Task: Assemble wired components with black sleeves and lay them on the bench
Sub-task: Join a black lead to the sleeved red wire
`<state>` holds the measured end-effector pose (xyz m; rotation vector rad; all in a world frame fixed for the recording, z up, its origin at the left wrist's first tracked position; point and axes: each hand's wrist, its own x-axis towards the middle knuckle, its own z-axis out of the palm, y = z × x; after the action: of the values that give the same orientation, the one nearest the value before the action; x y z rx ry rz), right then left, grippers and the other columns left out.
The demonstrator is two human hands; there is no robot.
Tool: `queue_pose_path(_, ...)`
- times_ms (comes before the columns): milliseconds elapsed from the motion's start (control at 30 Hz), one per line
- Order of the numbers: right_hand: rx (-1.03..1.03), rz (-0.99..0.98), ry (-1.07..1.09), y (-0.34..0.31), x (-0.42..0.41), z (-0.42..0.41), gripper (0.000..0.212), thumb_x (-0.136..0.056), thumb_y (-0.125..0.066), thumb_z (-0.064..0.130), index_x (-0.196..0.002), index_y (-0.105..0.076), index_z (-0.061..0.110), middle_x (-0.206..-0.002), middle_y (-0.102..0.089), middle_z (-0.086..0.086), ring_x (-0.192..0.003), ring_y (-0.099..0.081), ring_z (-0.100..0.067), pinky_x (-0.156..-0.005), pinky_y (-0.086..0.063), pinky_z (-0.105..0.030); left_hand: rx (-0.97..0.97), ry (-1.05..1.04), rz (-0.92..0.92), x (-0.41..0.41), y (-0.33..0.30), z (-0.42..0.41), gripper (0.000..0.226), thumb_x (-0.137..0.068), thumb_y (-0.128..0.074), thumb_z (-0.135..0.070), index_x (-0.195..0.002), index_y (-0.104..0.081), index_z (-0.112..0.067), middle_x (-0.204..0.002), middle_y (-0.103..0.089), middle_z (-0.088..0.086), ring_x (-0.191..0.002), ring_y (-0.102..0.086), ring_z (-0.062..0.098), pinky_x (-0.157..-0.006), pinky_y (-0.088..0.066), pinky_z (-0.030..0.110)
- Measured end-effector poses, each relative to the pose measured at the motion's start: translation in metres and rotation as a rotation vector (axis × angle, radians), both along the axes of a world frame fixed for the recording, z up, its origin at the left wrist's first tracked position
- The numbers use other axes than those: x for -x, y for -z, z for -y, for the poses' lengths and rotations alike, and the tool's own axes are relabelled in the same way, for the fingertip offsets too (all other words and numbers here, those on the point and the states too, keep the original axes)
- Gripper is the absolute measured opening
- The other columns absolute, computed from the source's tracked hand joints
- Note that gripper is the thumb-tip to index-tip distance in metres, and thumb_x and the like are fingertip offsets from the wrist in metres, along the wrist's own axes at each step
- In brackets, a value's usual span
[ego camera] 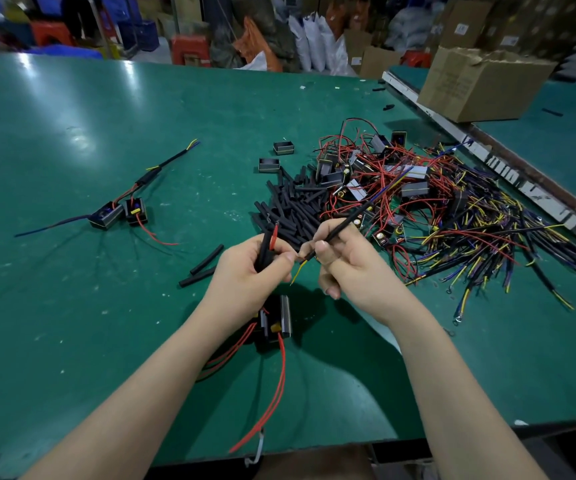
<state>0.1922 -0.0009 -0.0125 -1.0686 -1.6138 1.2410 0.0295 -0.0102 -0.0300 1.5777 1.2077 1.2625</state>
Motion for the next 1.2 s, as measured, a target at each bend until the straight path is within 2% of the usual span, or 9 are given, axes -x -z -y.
queue_pose_path(233,0.044,-0.137,0.061,0.001,0.006,0.002,0.017,-0.096,-0.052,0.003,-0.094,-0.041,0.015,-0.082,-0.053,-0.013,-0.038,-0.038,-0.008,-0.045,-0.035,-0.018,0.029,0.017,0.033,0.003,0.002,-0.005,0.014,-0.091,-0.058,-0.014,-0.08,-0.063,-0.021,-0.058,-0.059,-0.011,-0.046,-0.039,0.004,-0.047,-0.032,0.017)
queue_pose_path(300,0.016,-0.174,0.134,-0.001,0.006,0.0,0.018,-0.094,-0.054,0.002,-0.094,-0.043,0.016,-0.075,-0.056,-0.006,-0.04,-0.039,-0.005,-0.044,-0.034,-0.015,0.042,0.05,0.088,0.001,-0.001,-0.006,0.005,-0.088,-0.058,-0.024,-0.086,-0.063,-0.021,-0.062,-0.062,-0.011,-0.049,-0.046,0.002,-0.051,-0.038,0.014)
queue_pose_path(367,-0.008,-0.217,0.185,-0.002,0.004,-0.001,0.019,-0.094,-0.055,0.002,-0.095,-0.043,0.017,-0.069,-0.062,0.005,-0.043,-0.041,-0.003,-0.044,-0.034,-0.014,0.084,0.057,0.165,0.0,-0.002,-0.007,0.014,-0.086,-0.053,-0.032,-0.091,-0.061,-0.021,-0.065,-0.063,-0.011,-0.052,-0.05,0.002,-0.055,-0.041,0.011)
queue_pose_path(467,-0.011,-0.239,0.165,-0.002,0.005,0.001,0.019,-0.094,-0.054,0.002,-0.098,-0.043,0.018,-0.076,-0.066,0.003,-0.046,-0.044,-0.001,-0.046,-0.034,-0.013,0.078,0.042,0.196,0.0,-0.002,-0.007,0.02,-0.098,-0.046,-0.021,-0.086,-0.062,-0.018,-0.064,-0.063,-0.011,-0.054,-0.052,0.002,-0.056,-0.044,0.011)
queue_pose_path(600,-0.038,-0.262,0.129,0.0,0.011,0.005,0.022,-0.094,-0.052,-0.001,-0.101,-0.043,0.018,-0.087,-0.061,-0.003,-0.054,-0.054,0.006,-0.052,-0.04,-0.008,0.029,0.068,0.129,0.001,-0.001,-0.005,0.019,-0.095,-0.054,-0.016,-0.08,-0.064,-0.022,-0.064,-0.063,-0.011,-0.054,-0.055,0.004,-0.058,-0.044,0.012)
queue_pose_path(733,-0.079,-0.295,0.176,0.001,0.011,0.003,0.022,-0.093,-0.054,0.0,-0.099,-0.043,0.018,-0.086,-0.064,-0.004,-0.055,-0.056,0.006,-0.052,-0.041,-0.007,0.036,0.078,0.191,0.001,0.0,-0.006,0.012,-0.091,-0.06,-0.013,-0.083,-0.065,-0.02,-0.064,-0.065,-0.008,-0.056,-0.056,0.003,-0.056,-0.046,0.013)
queue_pose_path(967,-0.181,-0.308,0.272,0.004,0.012,0.0,0.024,-0.09,-0.061,0.003,-0.095,-0.043,0.019,-0.082,-0.073,0.002,-0.077,-0.067,-0.005,-0.068,-0.048,-0.014,0.026,0.071,0.212,0.001,0.0,-0.006,0.014,-0.089,-0.061,-0.009,-0.081,-0.065,-0.019,-0.064,-0.067,-0.007,-0.058,-0.058,0.003,-0.059,-0.048,0.014)
queue_pose_path(1100,-0.275,-0.227,0.305,0.008,0.011,0.001,0.028,-0.087,-0.067,0.008,-0.093,-0.045,0.024,-0.093,-0.07,-0.008,-0.086,-0.068,-0.018,-0.076,-0.051,-0.025,0.022,0.042,0.194,0.003,0.001,-0.007,0.015,-0.088,-0.065,-0.013,-0.077,-0.067,-0.023,-0.065,-0.065,-0.008,-0.061,-0.056,0.003,-0.062,-0.048,0.015)
queue_pose_path(1200,-0.373,-0.137,0.304,0.011,0.012,0.003,0.028,-0.086,-0.067,0.014,-0.093,-0.045,0.028,-0.089,-0.069,0.004,-0.085,-0.068,-0.016,-0.078,-0.052,-0.028,-0.029,-0.008,0.107,0.005,0.002,-0.007,0.009,-0.083,-0.067,-0.024,-0.075,-0.068,-0.026,-0.064,-0.057,-0.009,-0.06,-0.047,0.004,-0.059,-0.039,0.014)
